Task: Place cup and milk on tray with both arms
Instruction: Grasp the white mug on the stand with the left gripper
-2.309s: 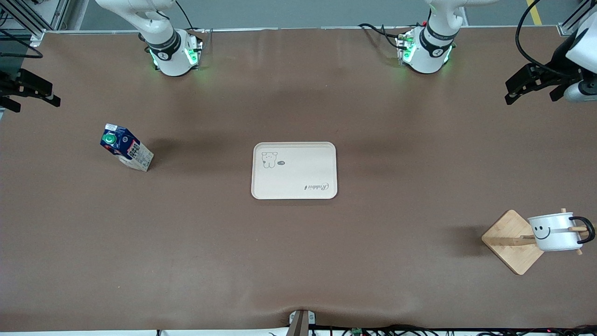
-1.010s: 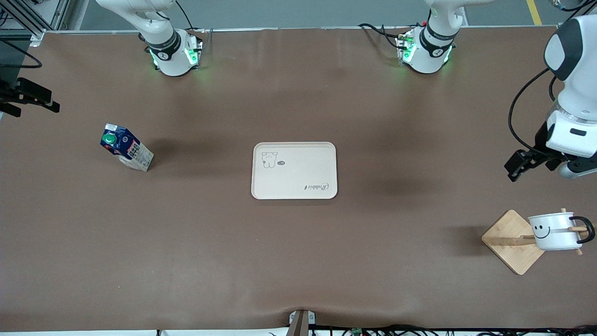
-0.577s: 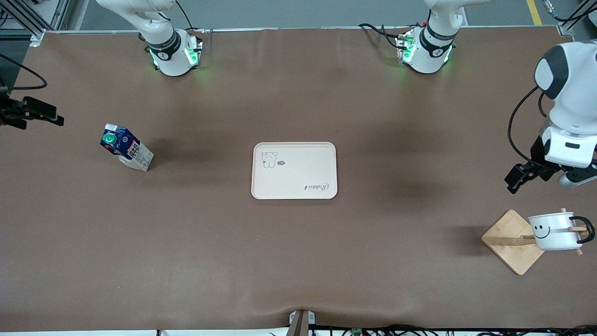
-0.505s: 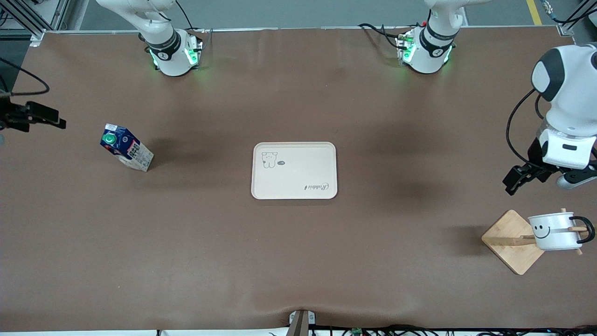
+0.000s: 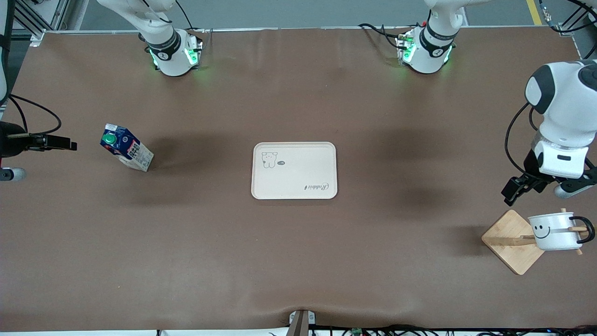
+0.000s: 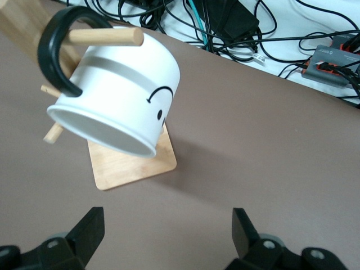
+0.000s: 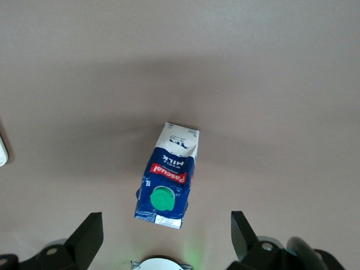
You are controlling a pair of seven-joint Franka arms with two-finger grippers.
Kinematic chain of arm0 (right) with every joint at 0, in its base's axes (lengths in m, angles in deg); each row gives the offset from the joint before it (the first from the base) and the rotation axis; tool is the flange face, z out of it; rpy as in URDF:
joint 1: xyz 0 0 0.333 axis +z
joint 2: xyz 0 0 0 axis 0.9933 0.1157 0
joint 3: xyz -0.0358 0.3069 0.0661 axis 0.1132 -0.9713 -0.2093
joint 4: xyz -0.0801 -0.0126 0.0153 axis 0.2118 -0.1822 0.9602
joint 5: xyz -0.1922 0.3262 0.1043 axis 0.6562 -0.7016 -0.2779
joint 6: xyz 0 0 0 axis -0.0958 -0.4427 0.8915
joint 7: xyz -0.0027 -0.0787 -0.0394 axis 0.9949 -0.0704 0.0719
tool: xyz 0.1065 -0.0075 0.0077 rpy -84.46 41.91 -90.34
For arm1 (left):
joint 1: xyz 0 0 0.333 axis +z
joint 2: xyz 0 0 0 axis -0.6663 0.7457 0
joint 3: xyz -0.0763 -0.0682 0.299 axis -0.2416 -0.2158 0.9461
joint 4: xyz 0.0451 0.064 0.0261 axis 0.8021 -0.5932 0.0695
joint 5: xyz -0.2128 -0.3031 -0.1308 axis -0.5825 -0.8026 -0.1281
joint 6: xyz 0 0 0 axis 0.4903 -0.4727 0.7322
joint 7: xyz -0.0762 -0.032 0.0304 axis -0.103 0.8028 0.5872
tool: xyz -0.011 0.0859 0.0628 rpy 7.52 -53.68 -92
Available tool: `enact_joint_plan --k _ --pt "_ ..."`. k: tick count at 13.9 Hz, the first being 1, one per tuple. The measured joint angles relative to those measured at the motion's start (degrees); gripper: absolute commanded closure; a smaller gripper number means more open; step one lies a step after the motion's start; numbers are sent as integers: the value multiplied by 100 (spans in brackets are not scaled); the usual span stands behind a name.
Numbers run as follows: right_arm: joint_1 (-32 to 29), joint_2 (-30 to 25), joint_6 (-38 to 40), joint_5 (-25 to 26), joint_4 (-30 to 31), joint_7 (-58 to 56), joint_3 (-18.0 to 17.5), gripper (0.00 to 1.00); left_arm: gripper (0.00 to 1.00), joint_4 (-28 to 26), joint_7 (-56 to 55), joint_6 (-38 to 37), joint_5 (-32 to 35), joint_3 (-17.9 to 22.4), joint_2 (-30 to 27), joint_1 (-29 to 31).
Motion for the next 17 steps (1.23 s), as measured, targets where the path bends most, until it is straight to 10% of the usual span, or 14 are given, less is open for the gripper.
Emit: enact_joint_plan --k 17 --pt "-66 313 140 -9 -35 2 -47 0 0 314 -488 953 1438 41 674 308"
